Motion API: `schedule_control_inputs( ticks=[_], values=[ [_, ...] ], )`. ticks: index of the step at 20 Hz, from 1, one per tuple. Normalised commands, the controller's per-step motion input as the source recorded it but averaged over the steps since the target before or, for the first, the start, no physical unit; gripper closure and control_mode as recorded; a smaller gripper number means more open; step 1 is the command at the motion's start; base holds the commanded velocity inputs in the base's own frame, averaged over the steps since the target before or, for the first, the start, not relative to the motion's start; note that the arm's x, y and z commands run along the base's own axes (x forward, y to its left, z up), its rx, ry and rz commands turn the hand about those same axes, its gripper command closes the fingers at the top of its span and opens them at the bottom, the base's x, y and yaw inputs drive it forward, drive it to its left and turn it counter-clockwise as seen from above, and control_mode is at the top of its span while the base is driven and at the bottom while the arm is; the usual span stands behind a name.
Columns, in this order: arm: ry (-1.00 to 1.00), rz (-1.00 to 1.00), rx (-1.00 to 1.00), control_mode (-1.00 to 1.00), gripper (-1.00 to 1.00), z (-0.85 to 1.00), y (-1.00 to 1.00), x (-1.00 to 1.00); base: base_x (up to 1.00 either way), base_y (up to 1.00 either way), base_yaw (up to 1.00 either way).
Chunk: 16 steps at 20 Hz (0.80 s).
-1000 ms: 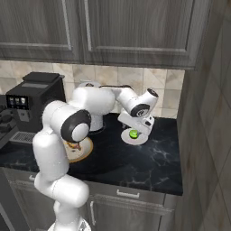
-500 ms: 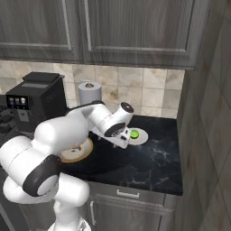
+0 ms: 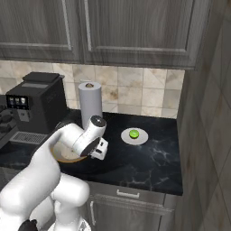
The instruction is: Remove the kiwi from the bowl and place it on the small plate. Then place the bowl with only the chicken drumstick in the microwave, close the door, and press the start button to microwave the chicken drumstick.
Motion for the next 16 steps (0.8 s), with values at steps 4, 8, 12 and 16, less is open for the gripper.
schedule_control_inputs(
  ticks=[4, 8, 12, 16],
  values=[
    [0.0, 0.02, 0.0, -1.0, -1.0, 0.0, 0.19, -0.19, 0.0, 0.0, 0.0],
    [0.0, 0.02, 0.0, -1.0, -1.0, 0.0, 0.01, -0.02, 0.0, 0.0, 0.0],
    [0.0, 0.0, 0.0, -1.0, -1.0, -0.04, 0.03, 0.01, 0.0, 0.0, 0.0],
    [0.0, 0.0, 0.0, -1.0, -1.0, -0.27, 0.0, 0.0, 0.0, 0.0, 0.0]
  ],
)
